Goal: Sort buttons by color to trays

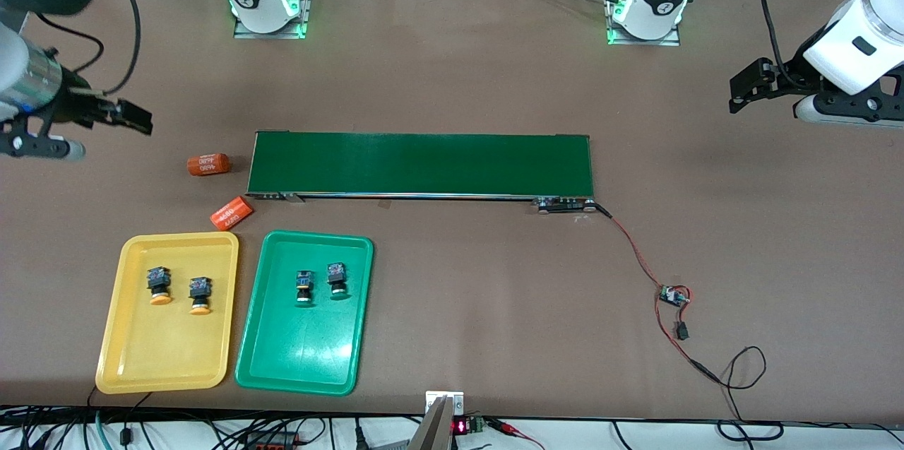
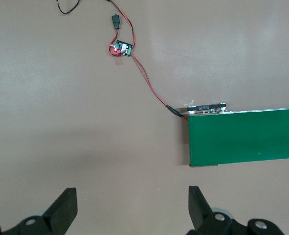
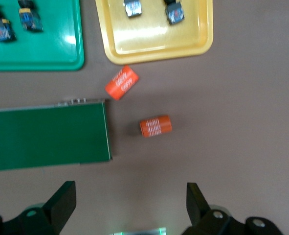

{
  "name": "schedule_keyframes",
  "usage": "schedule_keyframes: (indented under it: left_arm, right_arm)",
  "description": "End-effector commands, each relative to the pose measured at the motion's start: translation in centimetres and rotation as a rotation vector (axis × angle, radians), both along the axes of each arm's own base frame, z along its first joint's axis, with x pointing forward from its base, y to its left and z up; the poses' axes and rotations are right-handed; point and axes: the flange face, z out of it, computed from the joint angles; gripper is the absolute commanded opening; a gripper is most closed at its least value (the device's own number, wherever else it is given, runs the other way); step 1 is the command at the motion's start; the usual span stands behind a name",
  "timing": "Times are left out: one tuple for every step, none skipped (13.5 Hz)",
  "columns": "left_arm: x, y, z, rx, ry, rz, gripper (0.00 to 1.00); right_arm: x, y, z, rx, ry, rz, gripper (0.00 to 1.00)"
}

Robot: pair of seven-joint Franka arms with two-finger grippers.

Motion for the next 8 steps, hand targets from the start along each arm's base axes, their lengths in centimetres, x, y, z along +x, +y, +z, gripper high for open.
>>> schedule_keyframes:
  left_arm:
    - [0.1, -0.2, 0.5, -0.005, 0.006, 0.003, 1.00]
    - [0.1, -0.2, 0.5, -0.005, 0.006, 0.003, 1.00]
    - [0.1, -0.2, 0.5, -0.006, 0.007, 0.003, 1.00]
    - [0.1, -0.2, 0.5, -0.005, 0.006, 0.003, 1.00]
    - [0.1, -0.2, 0.5, -0.005, 0.006, 0.003, 1.00]
    - [0.1, -0.2, 0.5, -0.005, 0.006, 0.003, 1.00]
    - [0.1, -0.2, 0.5, -0.005, 0.006, 0.003, 1.00]
    - [0.1, -0.2, 0.5, -0.005, 0.006, 0.003, 1.00]
  right_arm:
    - [-2.1, 0.2, 1.3, 0.055, 0.028, -0.026, 1.00]
    - [-1.9, -0.3, 1.3, 0.063, 0.019, -0.028, 1.00]
    - [-1.8, -0.8, 1.4, 0.064, 0.016, -0.035, 1.00]
    - [-1.9, -0.9, 1.4, 0.062, 0.020, -0.019, 1.00]
    - [-1.9, -1.1, 1.4, 0.063, 0.020, -0.020, 1.00]
    - [-1.9, -1.6, 1.3, 0.063, 0.024, -0.028, 1.00]
    - [-2.1, -3.1, 1.3, 0.068, 0.031, -0.059, 1.00]
    - [-2.4, -3.6, 1.3, 0.074, 0.045, -0.044, 1.00]
